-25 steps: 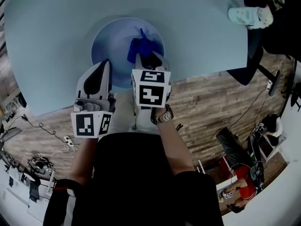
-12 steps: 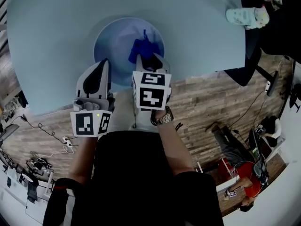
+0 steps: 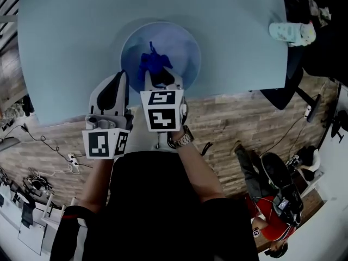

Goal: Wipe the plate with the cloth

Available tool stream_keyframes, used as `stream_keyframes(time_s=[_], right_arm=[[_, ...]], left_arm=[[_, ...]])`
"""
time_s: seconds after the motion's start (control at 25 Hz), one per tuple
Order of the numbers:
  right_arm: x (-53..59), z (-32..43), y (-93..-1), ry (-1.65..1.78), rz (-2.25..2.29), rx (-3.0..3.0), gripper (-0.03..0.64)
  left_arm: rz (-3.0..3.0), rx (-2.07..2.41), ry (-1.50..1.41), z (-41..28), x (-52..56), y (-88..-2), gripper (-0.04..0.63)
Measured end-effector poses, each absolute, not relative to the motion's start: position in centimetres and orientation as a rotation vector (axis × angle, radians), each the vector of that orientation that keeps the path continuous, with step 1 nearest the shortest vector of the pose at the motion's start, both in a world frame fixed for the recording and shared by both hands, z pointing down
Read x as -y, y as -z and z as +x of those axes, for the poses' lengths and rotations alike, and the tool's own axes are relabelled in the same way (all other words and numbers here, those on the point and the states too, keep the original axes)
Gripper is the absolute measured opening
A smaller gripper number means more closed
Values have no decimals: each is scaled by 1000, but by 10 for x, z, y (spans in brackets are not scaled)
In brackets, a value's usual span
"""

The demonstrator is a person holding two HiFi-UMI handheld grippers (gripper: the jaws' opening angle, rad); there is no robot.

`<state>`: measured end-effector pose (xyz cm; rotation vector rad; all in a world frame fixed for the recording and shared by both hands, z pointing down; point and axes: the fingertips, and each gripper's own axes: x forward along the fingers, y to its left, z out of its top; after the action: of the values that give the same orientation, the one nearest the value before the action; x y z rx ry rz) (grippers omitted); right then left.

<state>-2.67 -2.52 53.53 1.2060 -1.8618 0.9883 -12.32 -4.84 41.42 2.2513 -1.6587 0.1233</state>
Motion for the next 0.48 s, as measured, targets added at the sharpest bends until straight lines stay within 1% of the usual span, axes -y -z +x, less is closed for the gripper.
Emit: stream_keyframes(time_s=[0.48], right_arm=[[15,-61,-547,-970,1093,1884,118]], left_arm=[[2174,1734,-133,-153,34,-420,2]])
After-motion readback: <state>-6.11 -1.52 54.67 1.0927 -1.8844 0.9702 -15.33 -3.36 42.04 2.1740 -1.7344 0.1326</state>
